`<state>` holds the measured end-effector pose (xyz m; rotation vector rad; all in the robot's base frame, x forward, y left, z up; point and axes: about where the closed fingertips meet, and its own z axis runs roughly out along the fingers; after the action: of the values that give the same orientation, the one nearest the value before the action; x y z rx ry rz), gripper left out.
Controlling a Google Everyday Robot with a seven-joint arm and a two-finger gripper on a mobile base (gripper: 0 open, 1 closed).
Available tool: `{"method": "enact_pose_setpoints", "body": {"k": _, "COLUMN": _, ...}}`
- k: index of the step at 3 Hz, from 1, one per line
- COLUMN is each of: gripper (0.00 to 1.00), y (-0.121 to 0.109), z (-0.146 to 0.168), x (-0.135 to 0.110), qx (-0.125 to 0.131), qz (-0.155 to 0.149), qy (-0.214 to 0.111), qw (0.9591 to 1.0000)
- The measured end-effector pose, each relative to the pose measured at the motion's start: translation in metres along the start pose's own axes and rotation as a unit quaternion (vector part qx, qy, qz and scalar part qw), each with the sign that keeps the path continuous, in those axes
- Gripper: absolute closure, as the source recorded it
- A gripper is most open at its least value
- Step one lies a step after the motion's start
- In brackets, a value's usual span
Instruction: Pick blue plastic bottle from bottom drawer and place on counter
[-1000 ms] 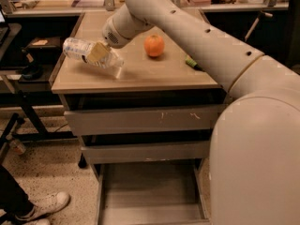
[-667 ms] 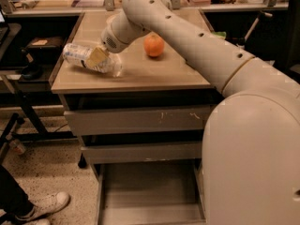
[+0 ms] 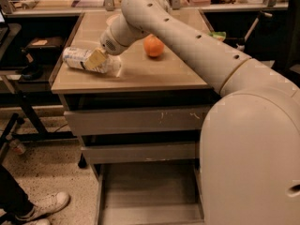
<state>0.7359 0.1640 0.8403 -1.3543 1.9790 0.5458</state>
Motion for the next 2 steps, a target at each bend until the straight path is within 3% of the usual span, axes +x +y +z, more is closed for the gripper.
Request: {"method": "enact_pose_setpoints", "body": {"k": 2, "gripper": 0.36, "y": 0.0000, "z": 0.0000, "x": 0.0000, "qx": 0.000, "qz": 0.000, "qy": 0.000, "qw": 1.0000}}
